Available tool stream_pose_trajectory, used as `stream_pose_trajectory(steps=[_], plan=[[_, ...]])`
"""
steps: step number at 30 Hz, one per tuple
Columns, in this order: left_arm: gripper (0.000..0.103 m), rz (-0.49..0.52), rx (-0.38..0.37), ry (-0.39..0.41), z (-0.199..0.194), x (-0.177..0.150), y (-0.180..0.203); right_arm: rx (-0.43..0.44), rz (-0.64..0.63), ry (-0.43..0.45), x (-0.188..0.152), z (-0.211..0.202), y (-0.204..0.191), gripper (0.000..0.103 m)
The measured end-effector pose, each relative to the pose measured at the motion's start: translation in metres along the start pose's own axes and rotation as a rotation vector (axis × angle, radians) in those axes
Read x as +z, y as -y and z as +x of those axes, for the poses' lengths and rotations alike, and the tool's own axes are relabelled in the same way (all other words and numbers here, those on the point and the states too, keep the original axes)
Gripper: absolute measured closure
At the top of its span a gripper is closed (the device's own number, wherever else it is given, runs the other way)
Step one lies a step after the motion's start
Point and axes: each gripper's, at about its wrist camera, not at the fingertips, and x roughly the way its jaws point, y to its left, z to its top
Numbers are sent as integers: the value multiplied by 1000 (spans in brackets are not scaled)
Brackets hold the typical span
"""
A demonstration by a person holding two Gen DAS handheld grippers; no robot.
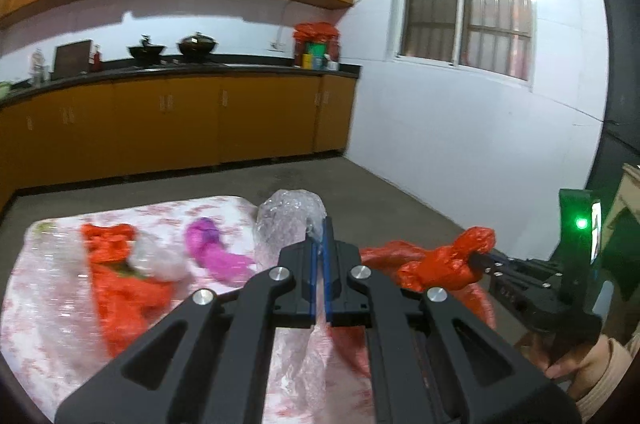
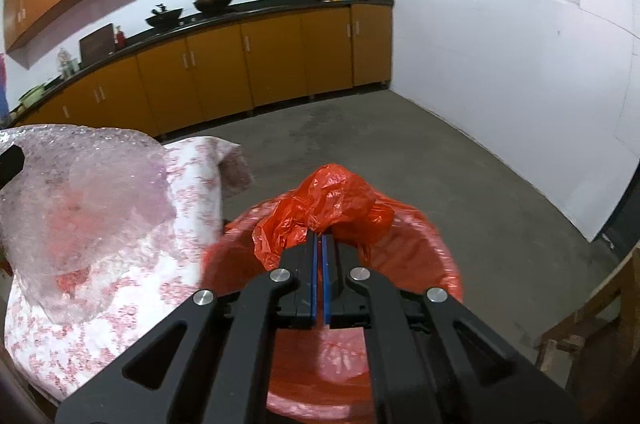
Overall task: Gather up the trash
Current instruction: 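Carry both held items over the red basket and open both tools, then grasp the bubble-wrap sheet with the left tool while the right tool grasps an orange-red bag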
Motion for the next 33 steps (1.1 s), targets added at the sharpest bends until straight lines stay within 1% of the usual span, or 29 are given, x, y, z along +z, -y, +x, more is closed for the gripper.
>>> stream_pose_trajectory(steps=[7,13,17,18,19,20,21,22,24,28,29,31,33], plan=[[99,26,-92,-40,34,-7,38,-41,42,-11,-4,5,29,101],[99,34,-122,-79,64,-18,57,-49,60,-22,-6,11,43,101],[97,37,-127,-116,84,-26,60,-26,64,-27,-5,14,45,100],[95,35,-124,-125,88,-28,58,-20,61,-25,-6,14,45,98],[88,32,-121,-134,91,-31,58,-14,58,-28,-6,15,44,96],[82,28,-114,-145,93,-33,56,-8,56,-31,-7,16,46,94],[73,26,-106,-148,94,-35,55,-4,52,-34,-7,17,46,86],[70,25,-98,-150,94,-37,52,-4,51,-34,-8,16,46,73],[69,27,-80,-156,94,-40,47,-14,45,-22,-11,14,47,60],[64,30,-24,-157,88,-43,32,-39,21,-16,-13,10,45,59],[63,30,-8,-155,85,-44,29,-42,18,-14,-12,10,45,58],[61,28,35,-145,76,-44,17,-50,11,-1,-11,8,43,53],[59,28,77,-133,66,-42,7,-46,1,16,-10,3,36,51]])
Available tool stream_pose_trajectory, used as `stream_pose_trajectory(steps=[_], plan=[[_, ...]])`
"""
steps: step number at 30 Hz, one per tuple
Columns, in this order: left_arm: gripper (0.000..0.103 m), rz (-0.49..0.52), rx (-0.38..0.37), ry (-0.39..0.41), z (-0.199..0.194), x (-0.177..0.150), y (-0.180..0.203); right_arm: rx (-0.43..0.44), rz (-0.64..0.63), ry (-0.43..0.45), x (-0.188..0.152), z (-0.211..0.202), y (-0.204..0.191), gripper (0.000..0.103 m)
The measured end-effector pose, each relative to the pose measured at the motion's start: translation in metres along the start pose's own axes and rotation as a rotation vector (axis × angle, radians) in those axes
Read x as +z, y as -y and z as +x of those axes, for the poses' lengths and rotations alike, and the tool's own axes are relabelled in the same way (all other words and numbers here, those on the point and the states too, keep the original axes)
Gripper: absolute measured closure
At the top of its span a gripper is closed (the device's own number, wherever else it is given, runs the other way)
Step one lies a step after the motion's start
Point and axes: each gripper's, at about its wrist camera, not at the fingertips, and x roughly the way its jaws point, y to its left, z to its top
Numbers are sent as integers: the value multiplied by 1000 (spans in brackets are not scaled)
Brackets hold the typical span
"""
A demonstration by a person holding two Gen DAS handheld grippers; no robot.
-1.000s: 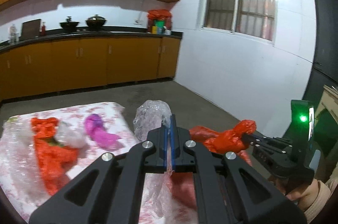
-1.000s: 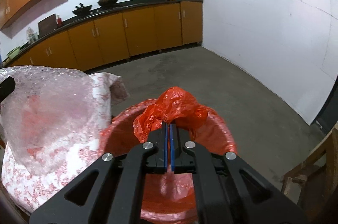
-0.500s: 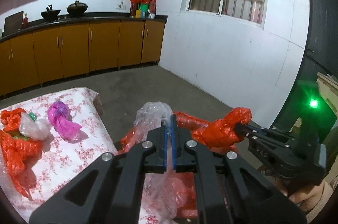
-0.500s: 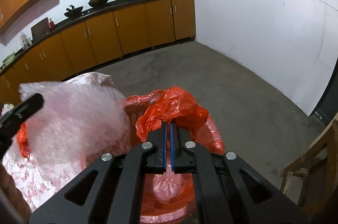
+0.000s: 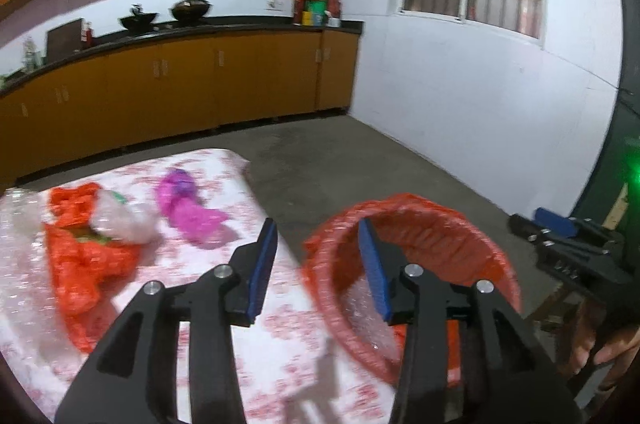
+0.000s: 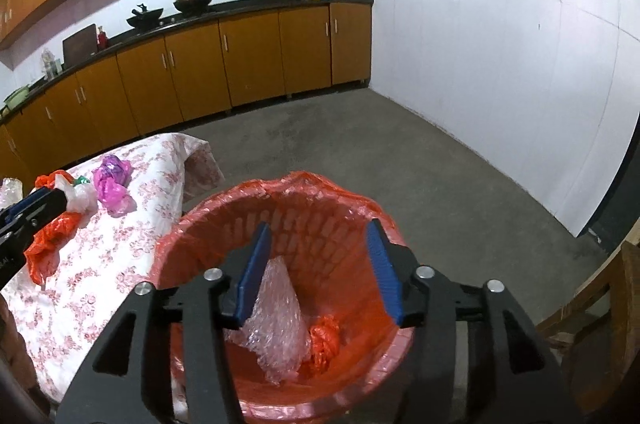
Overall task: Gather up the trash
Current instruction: 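Grasp the bubble-wrap sheet with the left tool while the right tool grasps an orange-red bag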
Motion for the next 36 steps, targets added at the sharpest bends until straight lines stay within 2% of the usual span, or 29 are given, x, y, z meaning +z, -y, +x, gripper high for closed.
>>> stream_pose_trajectory(steps=[3,8,15,18,23,26,30,32,33,35,36], plan=[[54,-10,75,23,-18,-4,-22,17,-20,15,3,-3,-14,47],[48,-60,216,43,-49,-19,-73,69,-59,30,3,-6,-48,47],[41,-219,432,27,-84,-42,-175,179,-106,5,-7,-1,-116,47],[37,-298,489,16,-90,-47,-215,218,-124,-8,-13,2,-144,47],[35,-316,507,-1,-84,-47,-239,271,-167,-28,-19,9,-191,47],[32,-289,494,-15,-70,-40,-239,290,-189,-43,-23,14,-211,47],[32,-261,512,-59,-45,-38,-248,307,-201,-58,-25,20,-228,47],[33,-268,510,-76,-38,-42,-253,311,-209,-64,-27,22,-234,47],[39,-272,508,-83,-35,-44,-255,314,-213,-69,-28,24,-237,47],[54,-281,494,-88,-32,-45,-257,318,-218,-77,-29,26,-242,47],[68,-289,476,-91,-31,-46,-259,320,-220,-80,-30,27,-244,47]])
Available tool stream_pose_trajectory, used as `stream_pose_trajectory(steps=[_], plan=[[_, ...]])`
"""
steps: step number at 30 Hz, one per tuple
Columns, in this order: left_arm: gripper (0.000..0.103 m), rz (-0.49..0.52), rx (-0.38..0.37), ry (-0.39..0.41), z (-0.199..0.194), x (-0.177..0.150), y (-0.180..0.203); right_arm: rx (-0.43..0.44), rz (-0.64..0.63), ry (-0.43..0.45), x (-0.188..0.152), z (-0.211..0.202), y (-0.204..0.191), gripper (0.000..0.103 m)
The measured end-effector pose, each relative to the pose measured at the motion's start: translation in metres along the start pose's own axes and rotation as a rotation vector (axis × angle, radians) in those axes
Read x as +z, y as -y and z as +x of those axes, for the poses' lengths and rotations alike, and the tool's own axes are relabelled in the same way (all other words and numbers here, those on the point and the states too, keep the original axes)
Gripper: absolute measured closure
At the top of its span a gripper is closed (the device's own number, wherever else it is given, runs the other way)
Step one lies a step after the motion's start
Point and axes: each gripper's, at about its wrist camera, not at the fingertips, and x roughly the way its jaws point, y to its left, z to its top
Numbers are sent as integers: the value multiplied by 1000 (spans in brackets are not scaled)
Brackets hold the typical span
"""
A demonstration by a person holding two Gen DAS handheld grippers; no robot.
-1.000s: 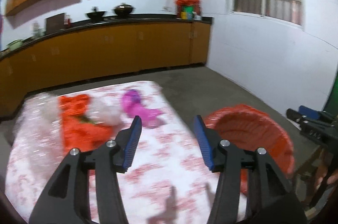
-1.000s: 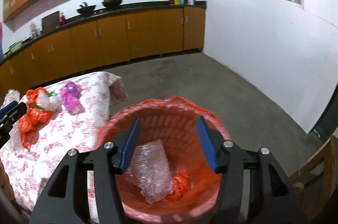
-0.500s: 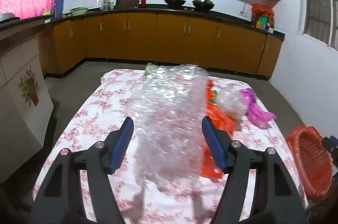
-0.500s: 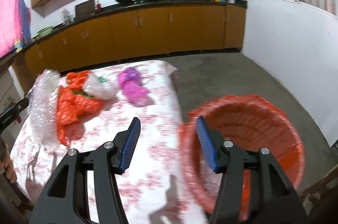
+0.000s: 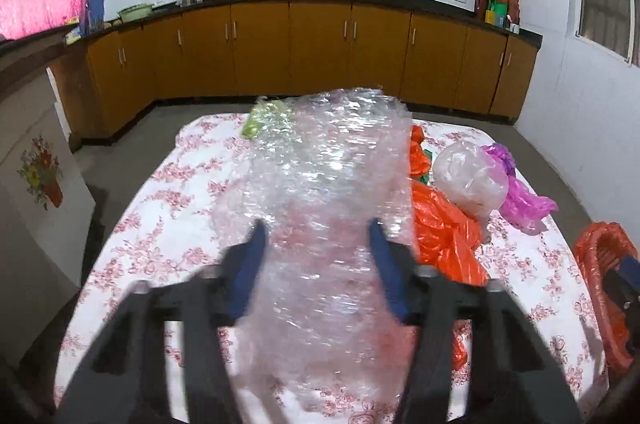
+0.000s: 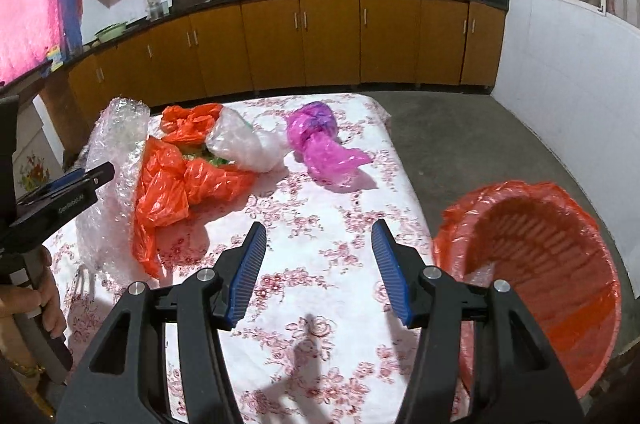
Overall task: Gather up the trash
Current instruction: 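Grasp the bubble-wrap sheet with the left tool while the right tool grasps an orange-red bag, then carry bubble wrap and orange-red bag to the red basket and release both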
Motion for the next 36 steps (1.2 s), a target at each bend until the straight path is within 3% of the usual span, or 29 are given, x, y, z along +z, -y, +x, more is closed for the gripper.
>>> stream_pose_trajectory(steps=[4,7,18,26,29,31,33,36], plan=[[89,-12,-29,8,-1,-4,-5,10,0,-13,-1,6,-5,47],[93,-23,-39,29,-7,-6,-10,16,2,-17,0,9,-9,47],[94,-58,22,110,-49,-4,-52,142,0,-19,17,25,-52,47],[94,-94,74,101,-56,-5,-83,215,-55,-70,21,54,-105,50],[94,-98,82,103,-58,-5,-88,200,-71,-108,20,67,-113,63],[94,-102,81,103,-59,-6,-90,203,-65,-139,18,74,-112,84],[94,-105,76,102,-59,-7,-91,214,-40,-169,14,78,-106,97],[94,-101,68,103,-61,-7,-88,218,-21,-164,12,73,-95,100]])
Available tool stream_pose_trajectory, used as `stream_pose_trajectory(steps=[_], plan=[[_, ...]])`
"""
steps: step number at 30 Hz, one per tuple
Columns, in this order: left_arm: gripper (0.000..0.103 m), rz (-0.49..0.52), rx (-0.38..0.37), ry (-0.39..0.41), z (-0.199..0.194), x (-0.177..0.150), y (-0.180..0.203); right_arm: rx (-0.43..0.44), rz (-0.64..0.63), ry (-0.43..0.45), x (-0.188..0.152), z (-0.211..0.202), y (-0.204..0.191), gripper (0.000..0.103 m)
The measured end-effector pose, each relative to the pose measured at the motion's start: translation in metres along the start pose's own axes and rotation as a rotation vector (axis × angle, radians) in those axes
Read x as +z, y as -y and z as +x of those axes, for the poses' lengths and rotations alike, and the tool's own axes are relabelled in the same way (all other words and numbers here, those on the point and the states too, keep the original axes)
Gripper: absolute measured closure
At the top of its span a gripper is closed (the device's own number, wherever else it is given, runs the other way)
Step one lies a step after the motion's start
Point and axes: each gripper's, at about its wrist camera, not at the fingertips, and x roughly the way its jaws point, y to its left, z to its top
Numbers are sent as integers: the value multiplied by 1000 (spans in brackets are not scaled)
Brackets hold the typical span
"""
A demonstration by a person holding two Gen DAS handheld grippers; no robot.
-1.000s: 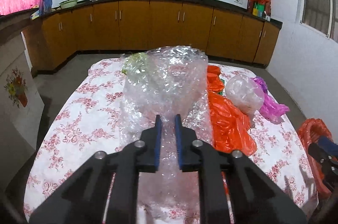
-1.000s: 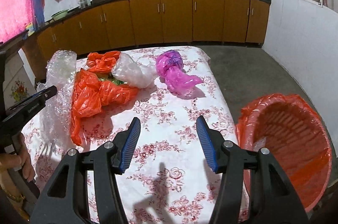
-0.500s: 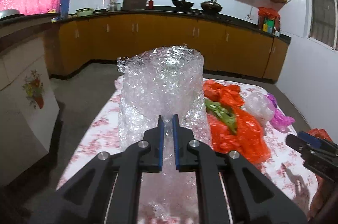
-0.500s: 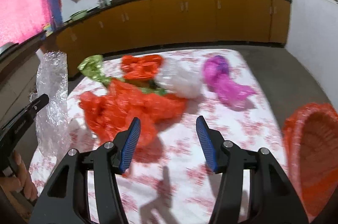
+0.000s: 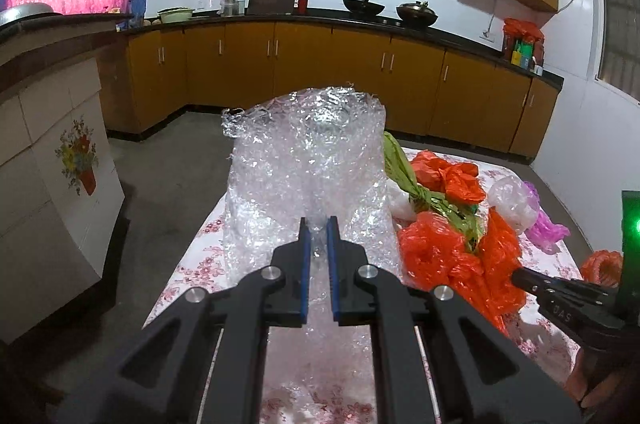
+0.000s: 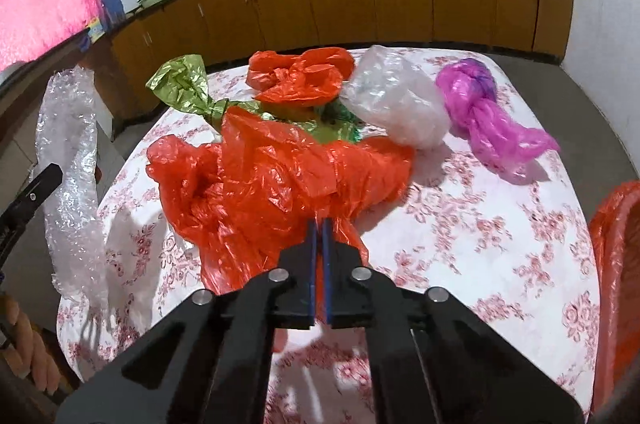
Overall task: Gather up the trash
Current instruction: 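Carry bubble wrap and orange-red bag to the red basket and release both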
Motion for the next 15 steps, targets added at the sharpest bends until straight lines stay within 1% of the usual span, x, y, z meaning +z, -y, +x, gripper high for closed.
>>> stream_pose_trajectory(steps=[6,15], plan=[[94,8,-30,12,-7,1,6,-1,11,44,-8,-32,13,101],[94,46,-99,26,-23,1,40,-45,35,98,-22,-76,42,101]])
